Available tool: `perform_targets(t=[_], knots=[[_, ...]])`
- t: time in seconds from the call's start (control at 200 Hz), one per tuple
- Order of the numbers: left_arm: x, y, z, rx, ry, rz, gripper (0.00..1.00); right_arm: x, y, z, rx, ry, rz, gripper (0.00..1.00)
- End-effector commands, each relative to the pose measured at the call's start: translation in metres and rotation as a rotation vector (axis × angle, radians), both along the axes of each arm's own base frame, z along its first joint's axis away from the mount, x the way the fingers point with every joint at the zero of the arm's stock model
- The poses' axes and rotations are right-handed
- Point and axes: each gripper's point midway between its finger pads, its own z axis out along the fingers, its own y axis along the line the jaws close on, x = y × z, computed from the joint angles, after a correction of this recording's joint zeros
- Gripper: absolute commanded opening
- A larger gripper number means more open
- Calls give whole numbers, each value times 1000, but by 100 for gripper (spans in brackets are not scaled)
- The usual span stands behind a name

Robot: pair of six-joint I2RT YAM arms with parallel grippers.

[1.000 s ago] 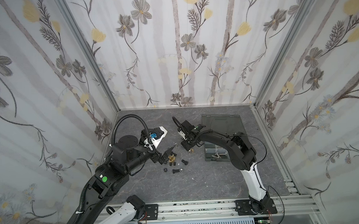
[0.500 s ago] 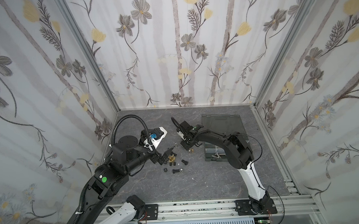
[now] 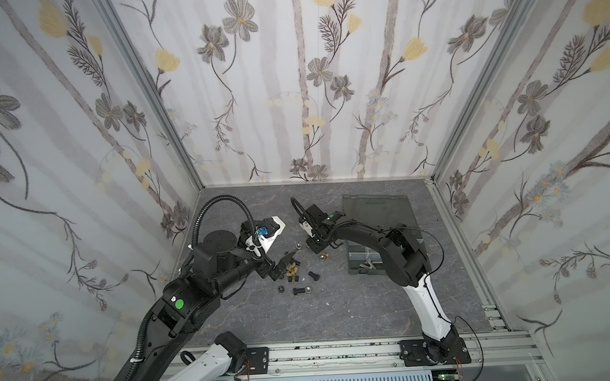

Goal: Sort the screws and nuts into containers
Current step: Pick up the nut from the center of the table.

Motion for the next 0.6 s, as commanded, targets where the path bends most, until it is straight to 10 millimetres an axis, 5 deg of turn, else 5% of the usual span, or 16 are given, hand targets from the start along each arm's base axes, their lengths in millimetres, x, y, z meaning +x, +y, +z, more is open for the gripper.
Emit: perform_targets(t=[0.0, 0.595], knots=[[2, 1, 6, -1, -33, 3, 100, -12, -22, -17, -92, 51, -1, 44], [3, 1, 6, 1, -36, 7, 100, -16, -29, -12, -80, 58, -15, 33]])
